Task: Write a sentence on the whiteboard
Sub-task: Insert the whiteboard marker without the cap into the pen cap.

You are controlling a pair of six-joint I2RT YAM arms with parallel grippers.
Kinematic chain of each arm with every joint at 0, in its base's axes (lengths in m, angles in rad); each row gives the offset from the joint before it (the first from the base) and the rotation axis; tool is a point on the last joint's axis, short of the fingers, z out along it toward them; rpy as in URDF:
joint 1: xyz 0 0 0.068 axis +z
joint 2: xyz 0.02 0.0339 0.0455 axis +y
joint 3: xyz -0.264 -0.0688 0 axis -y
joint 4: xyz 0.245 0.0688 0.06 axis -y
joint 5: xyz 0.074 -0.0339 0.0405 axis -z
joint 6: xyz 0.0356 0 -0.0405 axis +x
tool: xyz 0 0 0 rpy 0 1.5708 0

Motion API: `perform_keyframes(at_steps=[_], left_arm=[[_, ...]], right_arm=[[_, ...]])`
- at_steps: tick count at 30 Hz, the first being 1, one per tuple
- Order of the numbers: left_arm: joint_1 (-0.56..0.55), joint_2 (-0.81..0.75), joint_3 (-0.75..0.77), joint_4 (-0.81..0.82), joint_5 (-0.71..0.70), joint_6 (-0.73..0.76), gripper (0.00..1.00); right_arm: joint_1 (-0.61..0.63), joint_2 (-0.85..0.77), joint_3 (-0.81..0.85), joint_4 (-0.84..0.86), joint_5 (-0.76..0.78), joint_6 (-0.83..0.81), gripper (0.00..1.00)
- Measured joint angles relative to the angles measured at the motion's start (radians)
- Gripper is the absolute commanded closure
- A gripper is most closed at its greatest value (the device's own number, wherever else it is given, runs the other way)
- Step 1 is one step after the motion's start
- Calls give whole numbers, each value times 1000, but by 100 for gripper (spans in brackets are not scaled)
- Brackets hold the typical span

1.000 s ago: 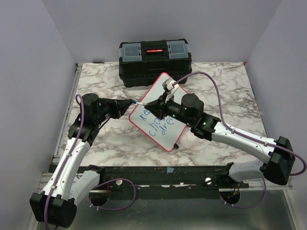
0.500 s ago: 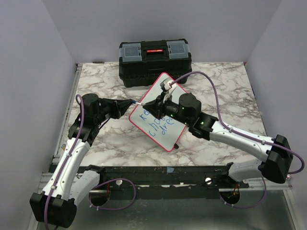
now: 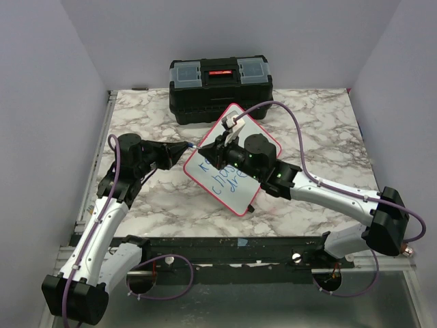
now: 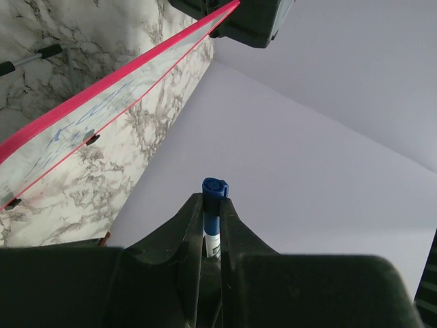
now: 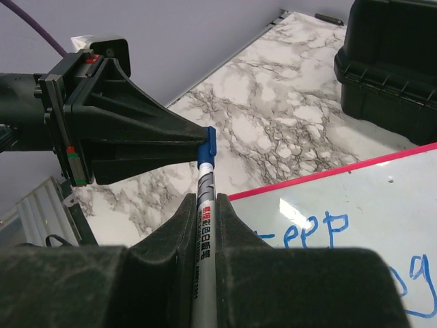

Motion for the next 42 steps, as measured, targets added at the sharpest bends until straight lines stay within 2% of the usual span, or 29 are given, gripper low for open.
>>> perform_keyframes(at_steps=[29,34,42], left_arm=[[-6,-26,1,50,-132,19,100],[-6,-44,1,55,-166,25,100],[-8,-66,1,74,-187,25,100]], right_arm=[[19,111,69,92,80,158,99],[19,129,93,108,39,88,99],[25,138,135,96,-21,-164,99]])
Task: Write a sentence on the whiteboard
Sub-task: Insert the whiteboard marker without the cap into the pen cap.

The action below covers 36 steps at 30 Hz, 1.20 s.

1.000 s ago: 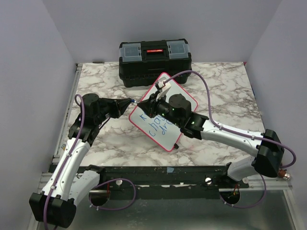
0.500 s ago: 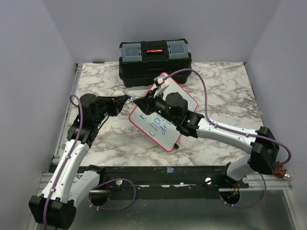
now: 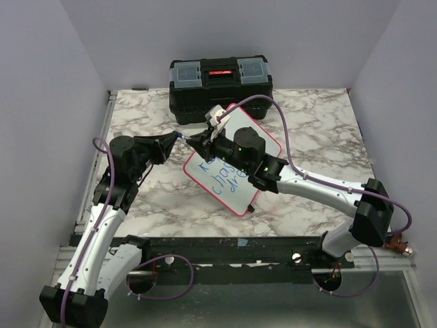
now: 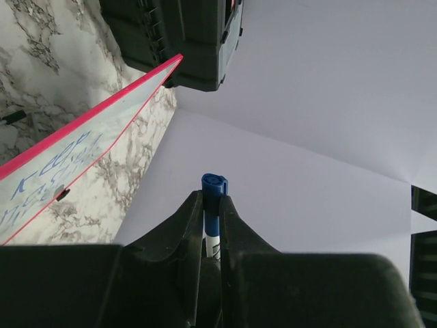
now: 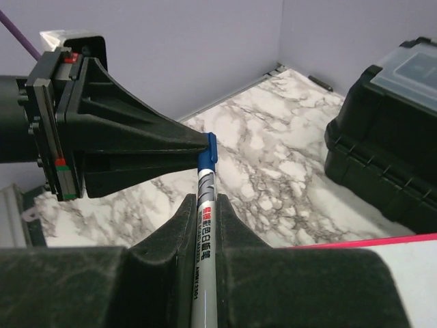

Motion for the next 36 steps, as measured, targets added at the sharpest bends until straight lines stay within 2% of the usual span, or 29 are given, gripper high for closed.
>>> perform_keyframes(at_steps=[6,12,18,24,32,36], left_arm=[[-7,0,0,-2,-12,1,100],[-13,0,0,0,-23,15,99],[-25,-6,-27,69,-19,41,73],[-58,-25,-53,150,40,81,58],[-59,-55,-68,231,62,117,57],[-59,-76,-101,293,63,152,51]], right_arm=[[8,0,0,0,-13,-137,99],[8,-1,-1,2,-14,-183,99],[9,-29,-39,32,5,-180,99],[9,-42,-71,40,53,-151,99],[9,-43,-73,39,124,-82,99],[9,-66,-85,39,151,-30,99]])
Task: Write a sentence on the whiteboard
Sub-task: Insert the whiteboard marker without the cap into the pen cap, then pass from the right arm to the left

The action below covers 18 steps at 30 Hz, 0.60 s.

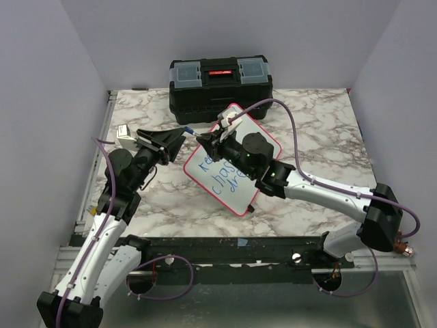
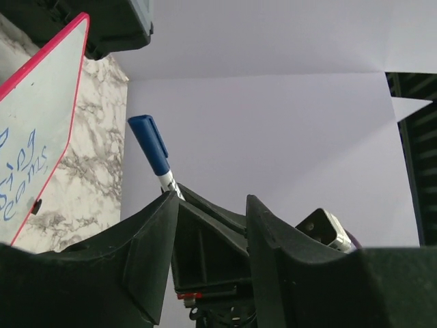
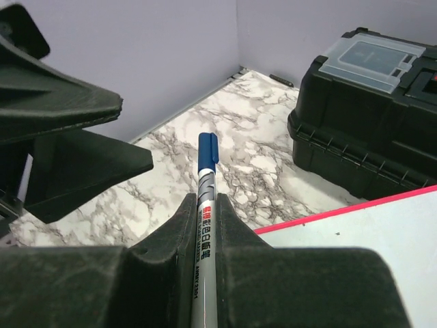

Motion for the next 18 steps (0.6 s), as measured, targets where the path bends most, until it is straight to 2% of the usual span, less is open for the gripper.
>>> perform_keyframes(at_steps=[2,6,13,18], left_arm=[[0,-20,-35,60,0,19,43],[0,-47,-105,184,-1,63,37],[0,-35,-175,374,2,101,37],[0,-13,-240,566,8,103,37]], right_arm=[[0,-24,-10,1,9,31,99],[0,-88,-37,10,35,95,99],[0,-152,-58,50,42,208,99],[0,-161,-73,62,31,272,99]])
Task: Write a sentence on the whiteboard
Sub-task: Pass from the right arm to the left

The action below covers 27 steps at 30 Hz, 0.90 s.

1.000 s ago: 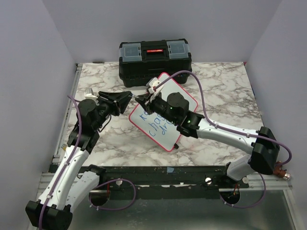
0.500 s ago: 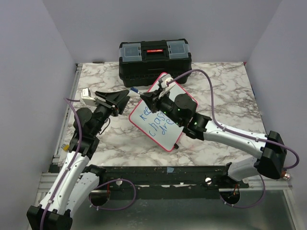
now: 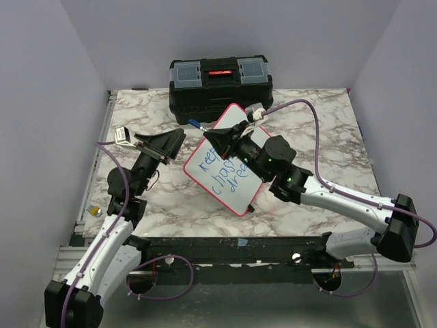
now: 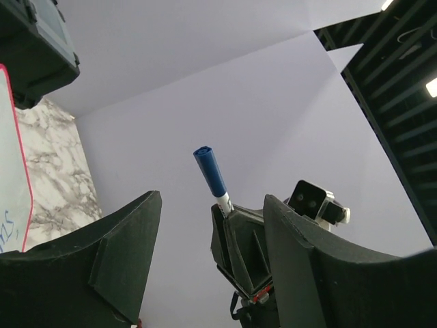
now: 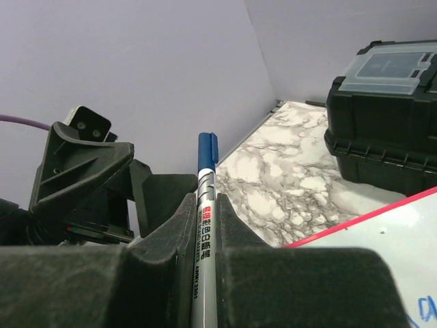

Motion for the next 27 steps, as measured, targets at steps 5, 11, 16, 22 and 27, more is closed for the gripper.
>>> perform_keyframes(at_steps=[5,11,16,22,27], left_arm=[[0,36,-19,126,26,0,37],[-13,82,-19,209,56,-5,37],[-27,104,-18,230,63,-7,40],[-44,124,-18,246,64,-11,46],[-48,132,-16,250,64,-12,53]], right_arm=[[0,0,-1,7,-25,36,99],[0,0,-1,21,-49,57,99],[0,3,-1,22,-67,68,99],[0,14,-1,26,-90,76,99],[0,27,-1,27,-111,79,99]])
